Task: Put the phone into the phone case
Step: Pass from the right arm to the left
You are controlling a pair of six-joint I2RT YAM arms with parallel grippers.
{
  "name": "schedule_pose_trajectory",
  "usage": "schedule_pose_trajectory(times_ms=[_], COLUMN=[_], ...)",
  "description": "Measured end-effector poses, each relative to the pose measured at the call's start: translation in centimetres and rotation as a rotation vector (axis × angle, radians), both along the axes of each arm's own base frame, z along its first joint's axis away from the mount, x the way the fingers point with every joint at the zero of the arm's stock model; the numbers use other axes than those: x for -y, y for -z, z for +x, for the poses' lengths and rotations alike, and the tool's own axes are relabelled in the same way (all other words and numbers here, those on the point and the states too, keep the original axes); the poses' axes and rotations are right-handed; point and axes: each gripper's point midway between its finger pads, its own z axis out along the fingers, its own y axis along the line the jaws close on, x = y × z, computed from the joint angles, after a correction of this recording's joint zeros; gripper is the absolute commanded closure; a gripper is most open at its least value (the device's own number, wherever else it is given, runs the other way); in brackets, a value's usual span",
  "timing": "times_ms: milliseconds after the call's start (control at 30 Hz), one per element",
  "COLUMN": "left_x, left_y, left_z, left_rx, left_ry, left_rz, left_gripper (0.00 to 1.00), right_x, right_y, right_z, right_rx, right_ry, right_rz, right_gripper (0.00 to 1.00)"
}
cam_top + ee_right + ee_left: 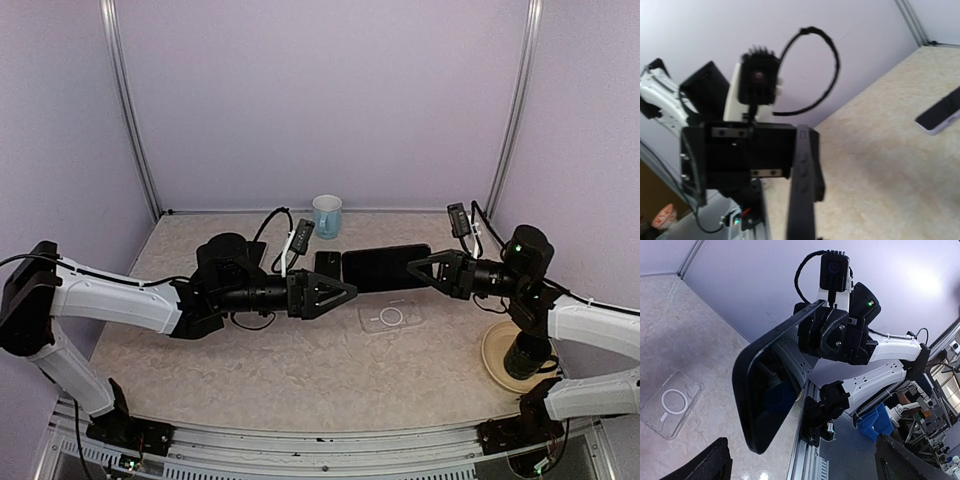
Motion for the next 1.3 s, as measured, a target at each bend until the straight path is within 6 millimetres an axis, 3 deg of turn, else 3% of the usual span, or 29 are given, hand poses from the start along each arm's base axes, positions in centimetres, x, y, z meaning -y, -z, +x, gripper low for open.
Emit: schedule_pose_trajectory(times_ms=[600, 1033, 1300], left_x=[0.5, 0.6, 0.6], left_y=[0.3, -0.5, -0.2], left_z=[-0.1, -0.8, -0.6], left_rx=[-0.004, -0.007, -0.023], left_ry=[0.027, 0.069, 0.073], left_rz=[-0.024, -0.059, -0.061], left_gripper=[0.17, 0.40, 0.63], right_x=[-2.4, -3.4, -3.5], right_y=[1.3, 2.1, 1.9], right_z=[-1.2, -1.5, -1.7], right_rx=[-0.068, -0.086, -0.073], right_ry=[-0.135, -0.174, -0.185], right_rz=[0.035, 0.040, 0.045], right_gripper=[1.00, 1.00, 1.00])
